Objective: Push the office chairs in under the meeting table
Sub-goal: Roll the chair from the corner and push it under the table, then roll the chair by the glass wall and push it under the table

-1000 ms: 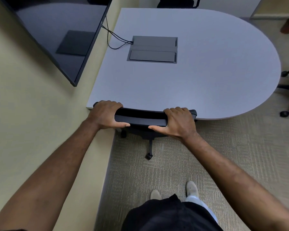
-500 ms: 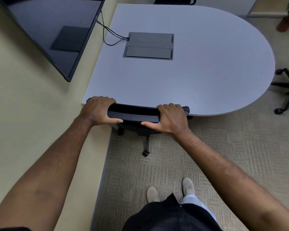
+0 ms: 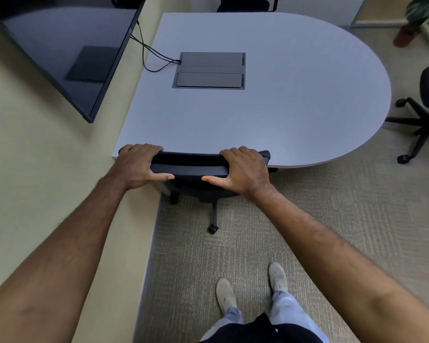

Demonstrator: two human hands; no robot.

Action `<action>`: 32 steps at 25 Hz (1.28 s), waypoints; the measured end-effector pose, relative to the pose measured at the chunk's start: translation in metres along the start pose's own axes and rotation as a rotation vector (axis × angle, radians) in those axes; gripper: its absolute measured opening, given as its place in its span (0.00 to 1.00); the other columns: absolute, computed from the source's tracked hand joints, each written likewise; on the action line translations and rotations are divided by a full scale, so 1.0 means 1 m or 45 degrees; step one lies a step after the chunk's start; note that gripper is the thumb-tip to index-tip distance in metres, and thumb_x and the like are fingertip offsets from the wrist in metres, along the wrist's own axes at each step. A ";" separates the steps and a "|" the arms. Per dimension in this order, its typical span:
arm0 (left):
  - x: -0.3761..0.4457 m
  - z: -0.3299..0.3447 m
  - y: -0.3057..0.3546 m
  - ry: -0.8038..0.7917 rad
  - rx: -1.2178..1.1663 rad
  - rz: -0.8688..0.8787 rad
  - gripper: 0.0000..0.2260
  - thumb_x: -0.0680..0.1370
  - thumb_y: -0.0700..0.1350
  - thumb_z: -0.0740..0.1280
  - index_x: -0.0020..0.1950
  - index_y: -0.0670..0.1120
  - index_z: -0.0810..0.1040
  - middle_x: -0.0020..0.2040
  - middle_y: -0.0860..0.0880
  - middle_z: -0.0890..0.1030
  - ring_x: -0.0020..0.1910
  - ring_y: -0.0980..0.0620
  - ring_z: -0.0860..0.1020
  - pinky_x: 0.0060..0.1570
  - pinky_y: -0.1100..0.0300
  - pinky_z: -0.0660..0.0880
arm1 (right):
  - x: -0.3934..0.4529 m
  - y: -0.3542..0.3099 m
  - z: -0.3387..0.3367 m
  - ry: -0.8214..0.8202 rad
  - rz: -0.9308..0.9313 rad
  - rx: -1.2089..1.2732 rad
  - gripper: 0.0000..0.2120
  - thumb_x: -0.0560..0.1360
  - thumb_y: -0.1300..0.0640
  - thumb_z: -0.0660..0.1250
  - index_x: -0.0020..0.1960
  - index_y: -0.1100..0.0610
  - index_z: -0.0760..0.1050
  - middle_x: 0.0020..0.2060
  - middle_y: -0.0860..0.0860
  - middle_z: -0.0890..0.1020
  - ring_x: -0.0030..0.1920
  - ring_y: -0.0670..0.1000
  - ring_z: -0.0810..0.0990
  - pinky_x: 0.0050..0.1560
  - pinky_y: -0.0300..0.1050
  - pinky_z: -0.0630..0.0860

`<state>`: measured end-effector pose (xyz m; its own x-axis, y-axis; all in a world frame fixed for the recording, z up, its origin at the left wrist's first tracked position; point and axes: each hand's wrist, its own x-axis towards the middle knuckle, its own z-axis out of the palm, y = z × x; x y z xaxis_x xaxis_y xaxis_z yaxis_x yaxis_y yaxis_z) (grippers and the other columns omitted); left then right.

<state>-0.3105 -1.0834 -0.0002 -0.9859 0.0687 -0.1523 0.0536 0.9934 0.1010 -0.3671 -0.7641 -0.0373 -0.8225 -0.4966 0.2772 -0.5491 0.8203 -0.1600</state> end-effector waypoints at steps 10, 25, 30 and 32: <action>-0.007 0.006 0.113 0.023 -0.078 -0.014 0.49 0.69 0.81 0.58 0.79 0.50 0.70 0.76 0.47 0.75 0.74 0.43 0.72 0.75 0.41 0.63 | -0.042 0.056 -0.025 -0.126 -0.010 0.231 0.40 0.77 0.25 0.61 0.76 0.53 0.71 0.73 0.50 0.77 0.72 0.55 0.75 0.74 0.55 0.68; 0.145 0.026 0.461 -0.033 -0.108 0.413 0.35 0.81 0.68 0.64 0.82 0.47 0.68 0.80 0.45 0.71 0.77 0.42 0.70 0.76 0.45 0.63 | -0.229 0.389 -0.107 -0.103 0.682 0.116 0.28 0.84 0.43 0.64 0.78 0.58 0.70 0.77 0.56 0.74 0.77 0.57 0.70 0.76 0.54 0.66; 0.196 0.039 0.568 -0.010 -0.075 0.493 0.33 0.82 0.67 0.62 0.80 0.46 0.68 0.78 0.46 0.72 0.77 0.44 0.69 0.79 0.40 0.58 | -0.273 0.487 -0.146 -0.042 0.876 0.096 0.27 0.84 0.44 0.65 0.77 0.58 0.71 0.76 0.56 0.74 0.77 0.58 0.70 0.76 0.56 0.66; 0.220 0.042 0.608 0.011 -0.079 0.513 0.33 0.82 0.66 0.62 0.80 0.46 0.67 0.79 0.46 0.70 0.78 0.44 0.68 0.80 0.39 0.55 | -0.287 0.524 -0.159 -0.006 0.951 0.082 0.26 0.84 0.45 0.65 0.77 0.58 0.71 0.76 0.56 0.74 0.77 0.58 0.71 0.76 0.56 0.66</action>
<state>-0.4883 -0.4608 -0.0136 -0.8894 0.4501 -0.0800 0.4265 0.8799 0.2097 -0.3951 -0.1469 -0.0497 -0.9803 0.1848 0.0692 0.1484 0.9215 -0.3589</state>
